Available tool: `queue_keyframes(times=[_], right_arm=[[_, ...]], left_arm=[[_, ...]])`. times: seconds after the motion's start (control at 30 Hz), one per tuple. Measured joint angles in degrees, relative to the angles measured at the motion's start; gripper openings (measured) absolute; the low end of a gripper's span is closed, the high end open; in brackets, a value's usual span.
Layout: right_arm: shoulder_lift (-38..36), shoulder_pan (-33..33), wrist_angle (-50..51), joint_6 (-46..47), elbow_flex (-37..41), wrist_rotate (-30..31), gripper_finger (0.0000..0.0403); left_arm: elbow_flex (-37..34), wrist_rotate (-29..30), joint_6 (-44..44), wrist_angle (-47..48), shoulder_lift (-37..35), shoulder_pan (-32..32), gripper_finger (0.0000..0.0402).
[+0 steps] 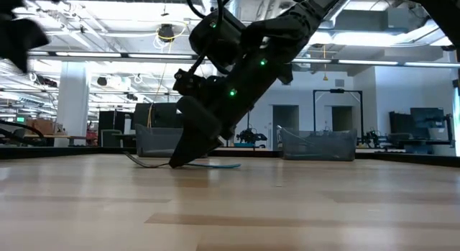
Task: Sort silverware by color (type)
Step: Put the blue fork into the right black bin
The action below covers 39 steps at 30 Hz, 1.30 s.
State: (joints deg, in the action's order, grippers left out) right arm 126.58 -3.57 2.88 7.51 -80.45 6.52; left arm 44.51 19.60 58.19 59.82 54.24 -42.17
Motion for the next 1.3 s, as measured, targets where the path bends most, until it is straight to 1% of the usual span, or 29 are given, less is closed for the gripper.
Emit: queue_keyframes(times=[0.07,0.1,0.17,0.2,0.27,0.33,0.37,0.5,0.53,0.6,0.73,0.87,1.03,1.1,1.17,1.3], right_arm=[[0.00,0.02,0.71,0.45,-0.04,0.19,0.0104],[0.02,0.04,1.07,0.44,-0.04,0.23,0.0079],[-0.81,0.04,2.27,0.42,-0.01,0.33,0.0029],[-1.35,0.02,3.15,0.42,0.10,0.15,0.0019],[-2.41,-0.16,4.90,0.61,0.18,0.04,0.0019],[-4.75,-0.15,9.96,0.06,0.37,0.03,0.0019],[-6.19,-0.18,13.51,-1.00,0.46,0.94,0.0017],[-12.44,0.89,26.58,-5.25,0.42,8.40,0.0014],[-14.22,1.64,29.08,-6.04,0.57,10.23,0.0014],[-17.87,3.62,31.16,-7.38,2.55,11.59,0.0014],[-26.06,8.82,31.31,-9.29,9.22,11.80,0.0014],[-34.23,15.28,29.34,-12.31,17.71,11.78,0.0014],[-42.11,23.66,20.13,-20.33,28.17,11.32,0.0014],[-44.61,26.58,17.31,-22.30,30.78,9.22,0.0014],[-46.72,28.95,15.36,-24.41,32.36,7.36,0.0014],[-49.56,33.50,13.85,-30.12,33.06,6.85,0.0016]], left_arm=[[0.00,5.08,-4.59,-3.20,0.00,0.02,0.0206],[0.00,6.75,-6.83,-5.40,-0.02,0.04,0.0206],[0.00,7.67,-11.82,-9.70,-0.05,0.57,0.0206],[0.00,7.61,-14.09,-11.40,-0.05,1.00,0.0206],[0.00,7.04,-17.08,-13.72,-0.05,1.83,0.0206],[0.00,6.01,-18.63,-13.99,-0.26,2.80,0.0206],[0.00,5.72,-19.18,-14.16,-0.36,3.34,0.0206],[0.00,5.18,-21.66,-14.33,-0.92,5.63,0.0206],[0.00,5.58,-22.15,-14.45,-1.07,6.37,0.0206],[0.00,6.80,-22.94,-14.69,-1.11,7.90,0.0206],[0.00,8.81,-26.47,-16.97,-1.16,10.41,0.0206],[0.00,10.77,-30.99,-18.64,-1.16,11.76,0.0206],[0.00,10.79,-38.44,-21.52,-1.14,13.96,0.0206],[0.00,10.54,-41.19,-22.92,-1.14,15.56,0.0206],[0.00,8.85,-43.21,-24.65,-1.14,17.35,0.0206],[0.00,5.73,-46.54,-26.12,-1.13,21.19,0.0206]])
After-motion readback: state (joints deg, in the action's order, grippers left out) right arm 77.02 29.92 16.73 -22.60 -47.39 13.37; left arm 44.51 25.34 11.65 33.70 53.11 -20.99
